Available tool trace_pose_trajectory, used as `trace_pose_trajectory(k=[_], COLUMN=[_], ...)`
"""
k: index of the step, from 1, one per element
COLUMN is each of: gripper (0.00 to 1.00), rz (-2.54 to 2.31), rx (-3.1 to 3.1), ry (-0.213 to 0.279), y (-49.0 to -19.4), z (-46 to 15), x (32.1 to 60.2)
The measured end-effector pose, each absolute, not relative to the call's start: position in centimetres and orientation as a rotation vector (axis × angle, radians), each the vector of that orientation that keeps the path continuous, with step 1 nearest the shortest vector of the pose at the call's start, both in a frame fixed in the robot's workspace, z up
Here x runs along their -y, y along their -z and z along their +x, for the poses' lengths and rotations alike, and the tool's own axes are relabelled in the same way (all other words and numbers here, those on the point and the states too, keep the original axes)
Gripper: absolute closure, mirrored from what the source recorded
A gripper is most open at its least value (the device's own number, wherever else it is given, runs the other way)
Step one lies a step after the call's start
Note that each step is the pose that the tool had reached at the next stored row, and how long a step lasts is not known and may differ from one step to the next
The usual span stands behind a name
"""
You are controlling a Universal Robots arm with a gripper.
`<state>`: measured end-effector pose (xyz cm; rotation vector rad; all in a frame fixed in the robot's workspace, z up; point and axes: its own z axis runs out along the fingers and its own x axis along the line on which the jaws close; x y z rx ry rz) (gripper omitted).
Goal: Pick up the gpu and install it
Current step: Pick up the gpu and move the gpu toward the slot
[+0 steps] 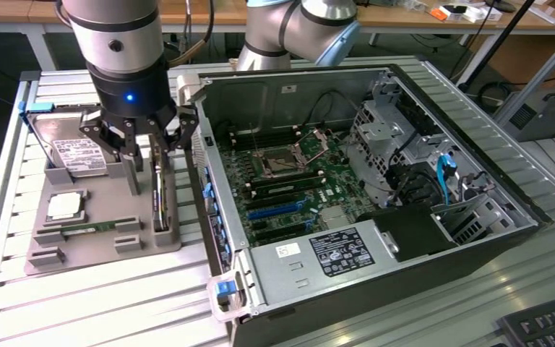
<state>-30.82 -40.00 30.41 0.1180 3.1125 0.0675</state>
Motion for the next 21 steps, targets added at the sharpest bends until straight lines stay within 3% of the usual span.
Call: trace_pose_trajectory(k=[21], gripper=[0.58], rz=[0.118], rx=[-3.112], ry=[-0.068], y=[-29.67], z=[-30.82], x=[40.00])
